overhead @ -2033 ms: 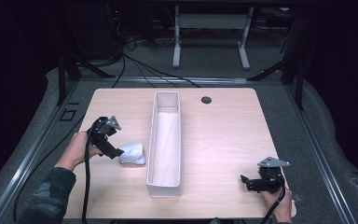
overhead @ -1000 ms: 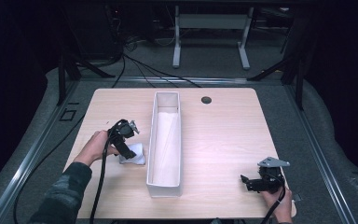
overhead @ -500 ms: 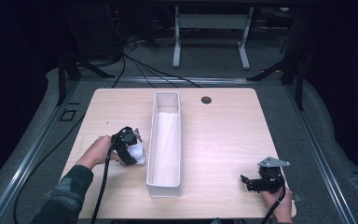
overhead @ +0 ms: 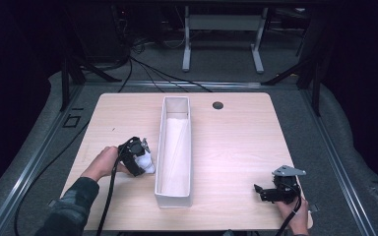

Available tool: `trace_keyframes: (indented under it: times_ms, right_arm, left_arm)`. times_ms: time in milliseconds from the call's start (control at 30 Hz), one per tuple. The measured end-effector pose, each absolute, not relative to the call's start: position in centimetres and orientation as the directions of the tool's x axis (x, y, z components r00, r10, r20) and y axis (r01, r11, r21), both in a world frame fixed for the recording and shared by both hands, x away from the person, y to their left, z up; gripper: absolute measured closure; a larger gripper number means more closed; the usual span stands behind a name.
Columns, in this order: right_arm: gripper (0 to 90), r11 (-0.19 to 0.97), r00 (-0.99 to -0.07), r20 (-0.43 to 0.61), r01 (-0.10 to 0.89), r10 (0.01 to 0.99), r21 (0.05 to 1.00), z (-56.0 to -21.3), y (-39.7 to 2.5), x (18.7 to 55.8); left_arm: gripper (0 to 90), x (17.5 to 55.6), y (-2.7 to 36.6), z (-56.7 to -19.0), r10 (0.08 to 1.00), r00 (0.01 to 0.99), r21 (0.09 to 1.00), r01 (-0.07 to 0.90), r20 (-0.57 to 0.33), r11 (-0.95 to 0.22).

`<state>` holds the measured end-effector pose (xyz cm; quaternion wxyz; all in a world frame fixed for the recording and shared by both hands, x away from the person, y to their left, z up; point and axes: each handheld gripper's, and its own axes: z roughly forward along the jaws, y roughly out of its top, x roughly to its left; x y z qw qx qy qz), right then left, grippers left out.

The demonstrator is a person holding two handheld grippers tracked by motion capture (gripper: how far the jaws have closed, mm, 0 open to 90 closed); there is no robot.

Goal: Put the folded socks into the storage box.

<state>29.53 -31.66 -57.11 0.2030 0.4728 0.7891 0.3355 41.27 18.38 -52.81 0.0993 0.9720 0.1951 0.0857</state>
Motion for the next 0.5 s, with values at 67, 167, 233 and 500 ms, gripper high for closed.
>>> trace_keyframes:
  times_ms: [67,167,233,500]
  right_arm:
    - [3.0,0.328,-0.471,-0.003,0.610,0.882,0.722,-57.11,-31.66,29.53]
    - [3.0,0.328,-0.471,-0.003,0.610,0.882,0.722,-57.11,-31.67,29.53]
    - [3.0,0.328,-0.471,-0.002,0.610,0.882,0.722,-57.11,-31.67,29.53]
    - [3.0,0.328,-0.471,-0.003,0.610,0.882,0.722,-57.11,-31.67,29.53]
  left_arm:
    - [26.4,41.18,18.46,-52.84,0.399,0.907,0.230,0.364,0.135,-0.903]
    - [31.8,41.14,18.56,-52.84,0.402,0.905,0.234,0.365,0.138,-0.901]
    - [35.0,41.05,18.67,-52.88,0.407,0.902,0.240,0.367,0.142,-0.899]
    - [50.5,40.98,18.86,-52.83,0.421,0.893,0.250,0.376,0.159,-0.892]
